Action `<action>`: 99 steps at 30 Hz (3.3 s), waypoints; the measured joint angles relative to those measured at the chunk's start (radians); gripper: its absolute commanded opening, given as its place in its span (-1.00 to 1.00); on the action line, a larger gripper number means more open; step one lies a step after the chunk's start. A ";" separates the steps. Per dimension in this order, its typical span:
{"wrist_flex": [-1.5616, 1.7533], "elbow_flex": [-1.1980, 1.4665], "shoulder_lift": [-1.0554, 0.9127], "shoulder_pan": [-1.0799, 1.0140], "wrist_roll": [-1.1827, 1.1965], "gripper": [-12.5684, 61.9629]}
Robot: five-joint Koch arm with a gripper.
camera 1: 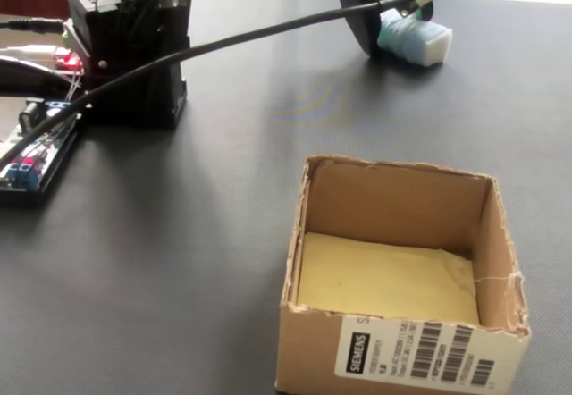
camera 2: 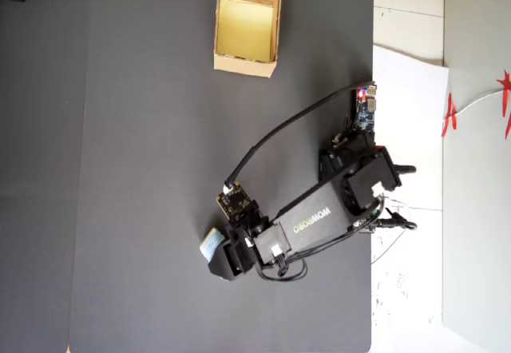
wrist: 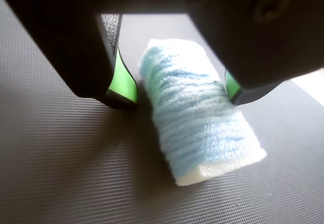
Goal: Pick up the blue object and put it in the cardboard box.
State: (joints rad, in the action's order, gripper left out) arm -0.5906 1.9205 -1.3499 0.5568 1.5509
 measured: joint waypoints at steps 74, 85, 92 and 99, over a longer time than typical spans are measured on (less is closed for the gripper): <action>0.626 0.707 -0.867 -0.927 -0.314 -0.65; 0.626 0.706 -0.861 -1.172 -0.367 -0.65; 0.626 0.546 -0.664 -1.249 -0.379 -0.64; 0.626 0.420 -0.518 -1.307 -0.383 -0.64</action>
State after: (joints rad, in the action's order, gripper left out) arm 0.0353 2.3409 -1.8684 -0.7501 1.1674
